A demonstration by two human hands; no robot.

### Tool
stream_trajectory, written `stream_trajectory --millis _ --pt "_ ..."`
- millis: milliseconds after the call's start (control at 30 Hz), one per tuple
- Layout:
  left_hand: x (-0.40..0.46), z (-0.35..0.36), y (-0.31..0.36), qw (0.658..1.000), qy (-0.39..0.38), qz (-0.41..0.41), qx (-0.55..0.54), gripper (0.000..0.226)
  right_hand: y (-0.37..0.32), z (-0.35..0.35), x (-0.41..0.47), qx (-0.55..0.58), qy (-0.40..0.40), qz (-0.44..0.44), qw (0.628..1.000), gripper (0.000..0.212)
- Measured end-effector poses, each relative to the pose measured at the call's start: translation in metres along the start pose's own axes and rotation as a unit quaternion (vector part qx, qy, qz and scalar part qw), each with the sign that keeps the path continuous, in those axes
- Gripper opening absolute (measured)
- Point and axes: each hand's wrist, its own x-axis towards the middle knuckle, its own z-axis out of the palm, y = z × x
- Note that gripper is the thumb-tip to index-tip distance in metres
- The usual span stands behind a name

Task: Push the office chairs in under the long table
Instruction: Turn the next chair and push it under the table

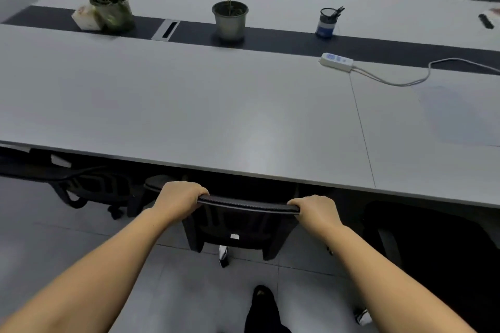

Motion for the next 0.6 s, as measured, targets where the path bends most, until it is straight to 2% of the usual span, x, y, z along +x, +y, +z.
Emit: stream_trajectory --millis 200,333,533,600 --pt "0.027 0.001 -0.028 0.999 -0.022 -0.015 -0.022 0.018 -0.003 -0.010 0.033 -0.006 -0.001 -0.028 1.000 0.036" --pt "0.027 0.005 -0.032 1.000 -0.006 -0.007 -0.011 0.018 -0.005 -0.008 0.037 -0.019 -0.003 -0.031 0.999 0.038" --pt "0.024 -0.008 -0.024 0.999 -0.051 -0.013 -0.002 0.021 -0.007 -0.013 0.030 0.014 -0.009 -0.036 0.999 0.032" --pt "0.023 -0.015 -0.024 0.996 -0.087 -0.007 0.013 0.028 -0.009 -0.020 0.022 0.035 -0.023 -0.044 0.998 0.038"
